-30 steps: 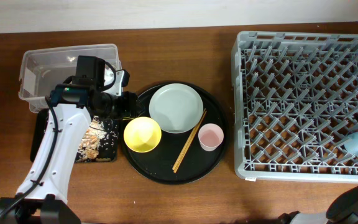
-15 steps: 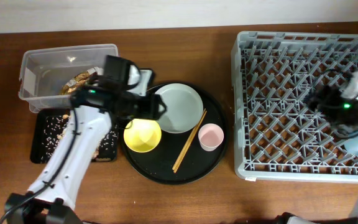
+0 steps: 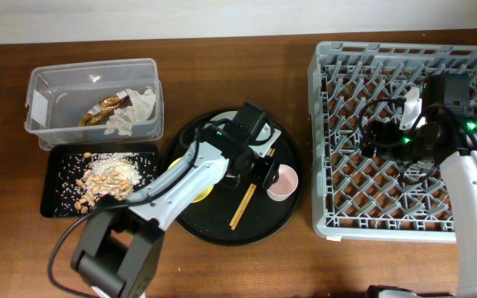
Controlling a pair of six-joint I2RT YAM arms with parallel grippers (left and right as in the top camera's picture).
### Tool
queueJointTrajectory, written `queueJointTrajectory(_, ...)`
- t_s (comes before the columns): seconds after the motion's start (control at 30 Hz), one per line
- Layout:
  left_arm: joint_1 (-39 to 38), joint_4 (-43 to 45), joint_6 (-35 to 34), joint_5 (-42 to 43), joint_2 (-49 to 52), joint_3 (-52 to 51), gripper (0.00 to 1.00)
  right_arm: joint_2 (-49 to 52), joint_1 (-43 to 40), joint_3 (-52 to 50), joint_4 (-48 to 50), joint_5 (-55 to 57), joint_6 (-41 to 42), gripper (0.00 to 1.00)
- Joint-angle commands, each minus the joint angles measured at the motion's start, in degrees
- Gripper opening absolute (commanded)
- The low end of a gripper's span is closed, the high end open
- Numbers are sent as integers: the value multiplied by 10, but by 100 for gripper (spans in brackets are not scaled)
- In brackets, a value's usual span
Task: Sort waste into correct bins and load items into the dishwasher rack
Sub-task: 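Grasp the pink cup with the left gripper and lift it, then hand the pink cup from the left gripper to the right gripper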
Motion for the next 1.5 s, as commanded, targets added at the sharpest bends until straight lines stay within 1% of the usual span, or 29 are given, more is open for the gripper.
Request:
queueJointTrajectory(0.0,-4,-1,8,-24,33,5,13,0,3,8,0,12,-4,95)
queueJointTrajectory(0.03,-4,-2,8,-29,34,5,3,0,3,8,0,12,-4,96)
queueJointTrajectory(0.07,-4,-2,8,-39,33,5,1,0,3,8,0,12,-4,98)
queueJointTrajectory(0.23,11,-17,-3,-40,26,6,1,0,3,8,-3,19,-3,100)
queueJointTrajectory(0.33,41,-39,-5,-10,-4,12,1,0,3,8,-2,22,-4,98)
queueJointTrajectory(0.4,75,-40,-5,41,-40,12,0,0,3,8,-2,23,-4,98)
queueJointTrajectory(0.47,121,-33,-12,113,-76,12,1,0,3,8,0,17,-3,98)
queueJointTrajectory(0.53,165,-20,-30,184,-94,12,1,0,3,8,5,-30,-4,98)
queueJointTrajectory(0.57,188,-7,-42,245,-94,12,0,0,3,8,9,-69,-18,98)
queueJointTrajectory(0.63,224,28,-69,403,-89,12,1,1,3,8,22,-177,-70,98)
queueJointTrajectory(0.67,232,44,-77,459,-88,12,1,1,3,8,25,-218,-89,99)
queueJointTrajectory(0.73,242,75,-97,537,-86,12,1,4,3,7,26,-335,-150,98)
queueJointTrajectory(0.77,242,85,-104,555,-86,12,1,6,4,7,26,-388,-177,99)
queueJointTrajectory(0.8,242,89,-104,562,-86,12,1,7,7,7,26,-435,-204,98)
queueJointTrajectory(0.87,240,90,-104,577,-86,12,0,13,20,7,27,-490,-250,98)
queueJointTrajectory(0.93,237,101,-104,600,-86,12,1,18,35,7,27,-523,-276,98)
queueJointTrajectory(1.0,235,106,-104,600,-86,12,1,20,52,7,30,-575,-304,98)
queueJointTrajectory(1.07,235,106,-104,601,-86,12,1,20,74,7,49,-611,-308,98)
queueJointTrajectory(1.13,234,106,-106,602,-86,12,0,20,96,7,73,-615,-308,100)
queueJointTrajectory(1.17,233,106,-106,601,-86,12,1,20,108,7,82,-617,-308,97)
queueJointTrajectory(1.3,233,106,-106,603,-86,12,1,21,152,7,122,-618,-308,97)
queueJointTrajectory(1.47,231,106,-106,639,-87,12,1,30,176,7,155,-610,-308,96)
